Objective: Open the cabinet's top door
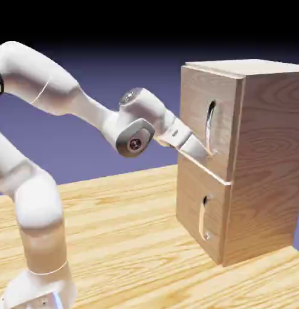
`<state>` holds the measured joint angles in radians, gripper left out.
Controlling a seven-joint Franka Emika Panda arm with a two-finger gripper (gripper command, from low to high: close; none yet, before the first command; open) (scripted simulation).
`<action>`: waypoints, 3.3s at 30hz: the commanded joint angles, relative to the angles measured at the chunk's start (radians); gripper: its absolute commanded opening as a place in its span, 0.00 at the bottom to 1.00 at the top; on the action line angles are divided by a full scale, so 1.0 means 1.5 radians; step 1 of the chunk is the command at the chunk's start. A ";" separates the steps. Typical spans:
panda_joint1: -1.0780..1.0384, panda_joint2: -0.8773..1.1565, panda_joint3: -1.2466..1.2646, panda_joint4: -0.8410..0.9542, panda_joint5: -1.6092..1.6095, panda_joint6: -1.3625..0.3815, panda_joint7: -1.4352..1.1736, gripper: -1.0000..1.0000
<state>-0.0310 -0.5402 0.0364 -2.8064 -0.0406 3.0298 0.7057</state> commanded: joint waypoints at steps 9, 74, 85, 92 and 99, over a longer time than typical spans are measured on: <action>-0.217 0.090 0.151 0.027 -0.131 -0.022 -0.194 0.50; -1.384 1.156 1.258 0.087 -1.544 -0.292 -1.082 0.50; -1.342 1.297 1.306 0.089 -1.731 -0.330 -1.035 0.50; -1.339 1.286 1.335 0.055 -1.724 -0.429 -1.008 0.00; -1.387 1.284 1.461 -0.066 -1.630 -0.632 -0.965 0.00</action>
<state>-2.1117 1.3861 2.2274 -2.9058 -2.4856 2.0811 -0.7413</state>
